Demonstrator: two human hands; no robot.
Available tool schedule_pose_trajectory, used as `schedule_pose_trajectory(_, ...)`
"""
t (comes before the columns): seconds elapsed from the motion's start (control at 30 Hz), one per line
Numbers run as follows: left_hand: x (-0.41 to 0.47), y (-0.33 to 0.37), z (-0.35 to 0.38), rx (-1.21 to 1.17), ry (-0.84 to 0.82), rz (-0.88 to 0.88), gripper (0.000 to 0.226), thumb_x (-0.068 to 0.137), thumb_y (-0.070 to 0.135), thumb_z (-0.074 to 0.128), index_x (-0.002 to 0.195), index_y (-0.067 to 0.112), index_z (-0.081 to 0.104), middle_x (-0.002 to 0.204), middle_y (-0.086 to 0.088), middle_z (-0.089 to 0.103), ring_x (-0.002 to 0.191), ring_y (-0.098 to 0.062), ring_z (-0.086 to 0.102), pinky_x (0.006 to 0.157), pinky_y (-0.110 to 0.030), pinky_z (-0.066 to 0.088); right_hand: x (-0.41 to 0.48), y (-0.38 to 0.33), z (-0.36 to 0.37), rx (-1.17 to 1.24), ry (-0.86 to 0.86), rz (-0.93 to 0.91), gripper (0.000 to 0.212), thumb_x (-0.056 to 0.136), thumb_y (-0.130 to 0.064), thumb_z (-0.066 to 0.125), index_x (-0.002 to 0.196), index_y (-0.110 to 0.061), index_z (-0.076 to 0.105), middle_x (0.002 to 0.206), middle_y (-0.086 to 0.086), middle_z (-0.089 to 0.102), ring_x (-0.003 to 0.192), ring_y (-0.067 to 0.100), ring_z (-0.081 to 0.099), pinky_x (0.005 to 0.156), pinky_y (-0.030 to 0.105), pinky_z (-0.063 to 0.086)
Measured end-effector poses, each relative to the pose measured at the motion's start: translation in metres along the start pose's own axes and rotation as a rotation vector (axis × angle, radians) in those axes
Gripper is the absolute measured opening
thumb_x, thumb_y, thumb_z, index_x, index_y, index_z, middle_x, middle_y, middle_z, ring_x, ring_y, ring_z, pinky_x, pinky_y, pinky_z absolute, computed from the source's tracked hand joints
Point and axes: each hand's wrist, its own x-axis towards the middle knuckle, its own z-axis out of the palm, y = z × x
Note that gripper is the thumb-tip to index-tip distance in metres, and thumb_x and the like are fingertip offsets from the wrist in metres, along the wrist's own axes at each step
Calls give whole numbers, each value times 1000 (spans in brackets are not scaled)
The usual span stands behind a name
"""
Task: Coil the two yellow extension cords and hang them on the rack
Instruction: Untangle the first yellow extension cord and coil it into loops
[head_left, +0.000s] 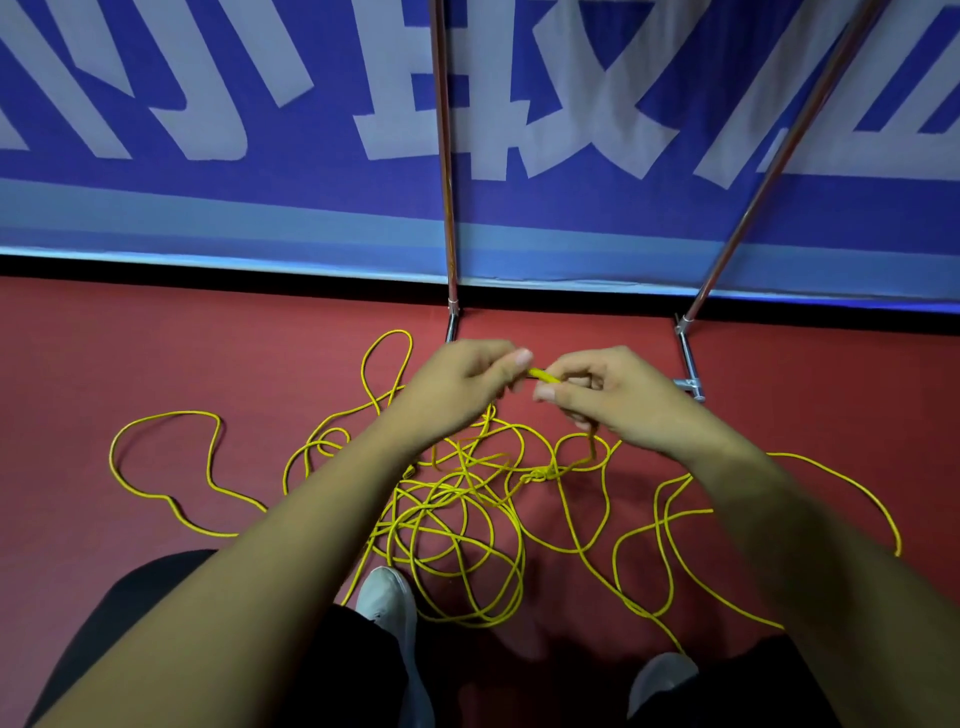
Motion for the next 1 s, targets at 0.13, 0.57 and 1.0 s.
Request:
schedule_pose_trajectory(0.13,6,3,-26,-589,439,-156,37,91,34,50,58,23,61,57,8,51,57,-10,41,60,-30,29,-5,71,-20,-245,-24,214,21,93,-12,63,72,-19,61,70,7,61,72,17,51,67,30,41)
schedule_pose_trajectory(0.57,2,-8,-9,71,169,-16,35,94,34,52,122,15,61,116,8,64,106,2,55,94,-17,41,-1,-6,2,38,158,0,11,86,-7,71,85,-8,60,62,5,68,50,16,49,49,26,39)
schedule_pose_trajectory(1.0,2,-4,-39,-638,292,-140,38,92,21,45,55,23,54,54,5,40,50,-15,40,55,-33,25,-16,98,-23,-480,-174,465,17,86,-3,66,74,-16,66,81,9,67,76,14,56,69,30,43)
